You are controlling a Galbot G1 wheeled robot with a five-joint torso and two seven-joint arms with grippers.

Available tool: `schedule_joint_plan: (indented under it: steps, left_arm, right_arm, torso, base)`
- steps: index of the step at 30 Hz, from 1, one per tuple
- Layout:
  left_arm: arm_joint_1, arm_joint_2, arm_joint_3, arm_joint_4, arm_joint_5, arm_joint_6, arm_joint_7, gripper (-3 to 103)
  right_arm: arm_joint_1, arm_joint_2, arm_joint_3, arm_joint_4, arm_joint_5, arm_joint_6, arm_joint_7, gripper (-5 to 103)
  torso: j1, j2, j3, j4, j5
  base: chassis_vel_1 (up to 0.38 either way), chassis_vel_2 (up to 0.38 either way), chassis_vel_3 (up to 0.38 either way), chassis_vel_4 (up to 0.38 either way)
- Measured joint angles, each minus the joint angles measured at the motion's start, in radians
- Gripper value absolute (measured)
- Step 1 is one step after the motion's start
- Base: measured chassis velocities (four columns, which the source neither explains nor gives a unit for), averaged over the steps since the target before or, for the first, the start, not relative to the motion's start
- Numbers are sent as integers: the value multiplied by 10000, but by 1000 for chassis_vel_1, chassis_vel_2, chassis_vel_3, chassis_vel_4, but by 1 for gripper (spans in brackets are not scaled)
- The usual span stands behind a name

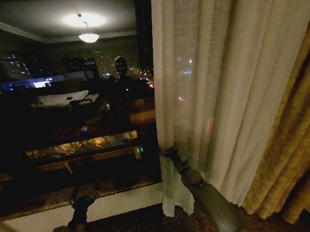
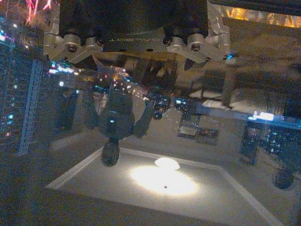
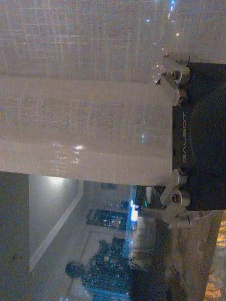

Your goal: Open the curtains by pulling them apart, changing their state from closed to fully open.

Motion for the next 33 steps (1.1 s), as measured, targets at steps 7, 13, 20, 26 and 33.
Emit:
schedule_joint_plan:
  steps: [7,13,20,26,33]
  left_arm:
    - [0,0,0,0,0,0,0,100]
    - [0,0,0,0,0,0,0,100]
    - [0,0,0,0,0,0,0,100]
    - [0,0,0,0,0,0,0,100]
    - [0,0,0,0,0,0,0,100]
  right_arm:
    - [-26,-31,-38,-9,46,149,-8,68]
    - [-148,-89,-22,83,155,174,-198,46]
    - [-243,-73,29,124,390,343,-622,25]
    - [-290,-36,75,134,399,445,-848,3]
    - [-294,-19,167,90,372,421,-1135,0]
  torso:
    - [0,0,0,-1,0]
    - [-1,0,0,-1,0]
    - [-1,1,-1,-1,1]
    - [-1,1,-1,-1,0]
    - [-1,0,0,0,0]
  base:
    - [0,0,0,0]
    - [0,0,0,0]
    - [0,0,0,0]
    - [0,0,0,0]
    - [0,0,0,0]
